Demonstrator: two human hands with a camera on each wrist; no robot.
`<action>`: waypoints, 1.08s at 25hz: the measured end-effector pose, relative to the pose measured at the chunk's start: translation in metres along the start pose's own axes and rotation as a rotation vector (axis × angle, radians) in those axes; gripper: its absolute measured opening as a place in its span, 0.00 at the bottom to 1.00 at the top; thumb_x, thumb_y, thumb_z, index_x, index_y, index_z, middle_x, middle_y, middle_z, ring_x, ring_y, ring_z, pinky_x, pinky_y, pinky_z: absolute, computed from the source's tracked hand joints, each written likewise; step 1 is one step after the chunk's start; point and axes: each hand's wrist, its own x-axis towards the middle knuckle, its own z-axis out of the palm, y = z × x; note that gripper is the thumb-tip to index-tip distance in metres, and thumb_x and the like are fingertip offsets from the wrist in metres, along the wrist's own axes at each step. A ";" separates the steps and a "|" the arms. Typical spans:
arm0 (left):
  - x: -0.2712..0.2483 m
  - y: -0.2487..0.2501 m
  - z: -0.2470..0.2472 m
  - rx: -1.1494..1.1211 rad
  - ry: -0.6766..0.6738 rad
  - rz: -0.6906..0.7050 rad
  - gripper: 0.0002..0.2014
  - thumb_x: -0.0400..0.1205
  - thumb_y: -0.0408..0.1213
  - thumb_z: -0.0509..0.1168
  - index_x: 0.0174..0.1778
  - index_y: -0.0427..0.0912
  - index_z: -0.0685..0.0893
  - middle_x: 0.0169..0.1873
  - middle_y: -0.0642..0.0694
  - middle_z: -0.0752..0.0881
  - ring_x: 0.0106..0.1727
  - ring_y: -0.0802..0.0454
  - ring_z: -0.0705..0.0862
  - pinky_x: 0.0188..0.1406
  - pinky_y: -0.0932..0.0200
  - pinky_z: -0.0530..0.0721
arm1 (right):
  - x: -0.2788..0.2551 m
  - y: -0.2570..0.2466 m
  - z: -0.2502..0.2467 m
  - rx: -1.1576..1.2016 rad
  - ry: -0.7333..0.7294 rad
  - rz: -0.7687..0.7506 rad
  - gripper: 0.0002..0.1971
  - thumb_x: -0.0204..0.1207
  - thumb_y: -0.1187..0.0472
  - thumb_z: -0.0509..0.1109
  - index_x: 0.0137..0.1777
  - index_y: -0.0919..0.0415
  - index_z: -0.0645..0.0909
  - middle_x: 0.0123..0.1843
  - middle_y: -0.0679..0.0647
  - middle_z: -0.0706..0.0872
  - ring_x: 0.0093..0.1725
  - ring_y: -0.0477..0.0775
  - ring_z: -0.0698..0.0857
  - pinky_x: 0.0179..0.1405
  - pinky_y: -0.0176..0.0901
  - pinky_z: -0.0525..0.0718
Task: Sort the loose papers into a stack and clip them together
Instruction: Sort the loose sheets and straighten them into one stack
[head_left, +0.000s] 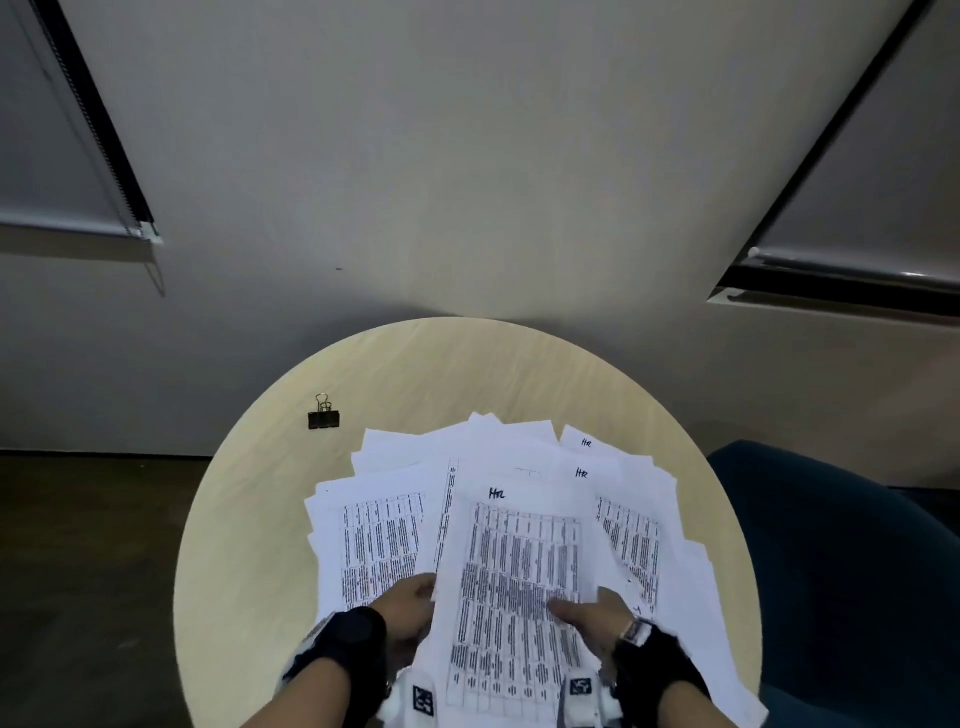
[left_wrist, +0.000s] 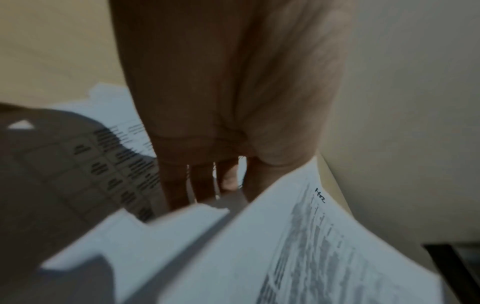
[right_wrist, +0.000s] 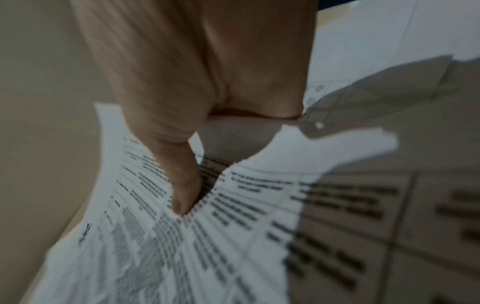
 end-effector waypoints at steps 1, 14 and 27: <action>0.006 0.000 -0.004 0.074 0.045 0.006 0.08 0.79 0.31 0.62 0.52 0.46 0.81 0.31 0.50 0.82 0.29 0.52 0.75 0.30 0.64 0.74 | 0.000 0.001 -0.006 -0.005 0.087 0.012 0.47 0.65 0.49 0.82 0.79 0.69 0.63 0.70 0.69 0.77 0.66 0.67 0.79 0.60 0.54 0.79; 0.041 0.009 -0.038 1.265 0.324 0.201 0.18 0.78 0.34 0.61 0.65 0.40 0.74 0.65 0.41 0.72 0.68 0.40 0.71 0.60 0.48 0.78 | -0.006 0.002 0.013 -0.234 0.311 0.131 0.54 0.65 0.55 0.83 0.82 0.63 0.48 0.75 0.68 0.70 0.72 0.66 0.75 0.66 0.55 0.77; 0.057 0.018 -0.018 1.034 0.277 0.070 0.38 0.70 0.55 0.72 0.71 0.41 0.67 0.68 0.41 0.70 0.71 0.40 0.68 0.63 0.47 0.77 | 0.030 0.008 -0.009 -0.181 0.655 -0.212 0.12 0.84 0.66 0.59 0.45 0.70 0.83 0.48 0.73 0.85 0.49 0.70 0.84 0.42 0.49 0.76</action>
